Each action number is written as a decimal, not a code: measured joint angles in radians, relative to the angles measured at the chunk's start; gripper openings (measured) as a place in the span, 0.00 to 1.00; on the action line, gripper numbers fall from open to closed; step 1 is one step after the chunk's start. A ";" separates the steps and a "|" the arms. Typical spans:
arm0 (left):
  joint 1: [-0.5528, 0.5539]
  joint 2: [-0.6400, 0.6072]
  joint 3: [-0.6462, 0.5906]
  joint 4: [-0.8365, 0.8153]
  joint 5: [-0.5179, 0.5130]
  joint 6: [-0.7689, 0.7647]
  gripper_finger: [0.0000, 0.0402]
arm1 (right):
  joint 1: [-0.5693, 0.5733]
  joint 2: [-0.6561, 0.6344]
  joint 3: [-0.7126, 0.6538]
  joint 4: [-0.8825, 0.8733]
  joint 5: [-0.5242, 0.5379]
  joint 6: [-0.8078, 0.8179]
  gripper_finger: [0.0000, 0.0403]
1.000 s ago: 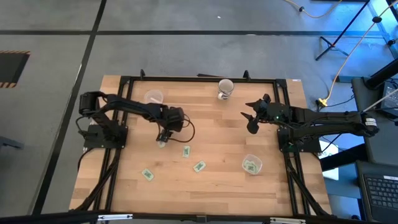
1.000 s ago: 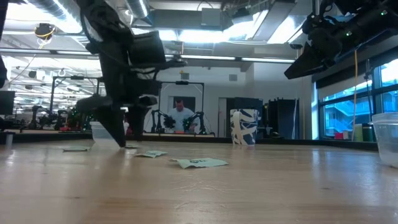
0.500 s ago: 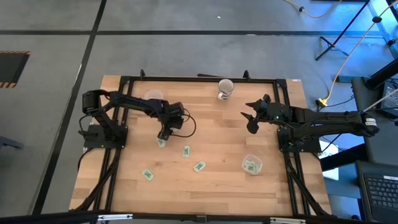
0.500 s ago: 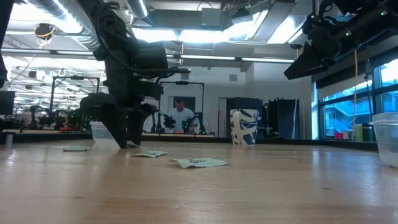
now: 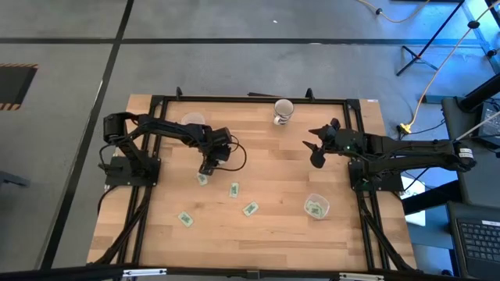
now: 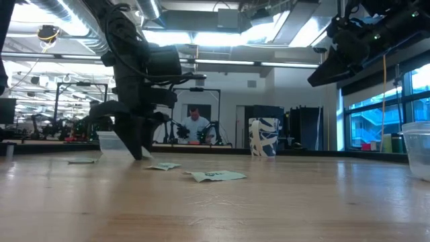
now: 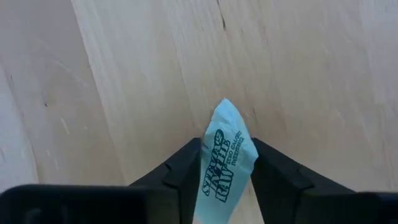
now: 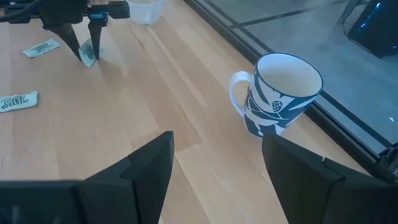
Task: Pick and place items into bin
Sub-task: Put the white stevia packet into the top transparent bin
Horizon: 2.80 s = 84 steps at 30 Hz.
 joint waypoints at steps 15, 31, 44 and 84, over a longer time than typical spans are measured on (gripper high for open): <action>0.002 -0.036 0.040 -0.027 -0.058 -0.029 0.19 | 0.000 0.000 0.000 -0.014 0.000 0.001 0.61; -0.001 -0.035 0.045 -0.142 -0.151 -0.079 0.01 | 0.000 0.000 0.000 -0.023 0.000 0.000 0.61; 0.021 -0.124 0.262 -0.469 -0.118 -0.181 0.01 | 0.000 0.000 0.000 -0.024 0.000 -0.001 0.61; 0.377 -0.294 -0.002 -0.182 -0.356 -0.350 0.03 | 0.000 0.000 0.000 -0.024 0.000 -0.022 0.61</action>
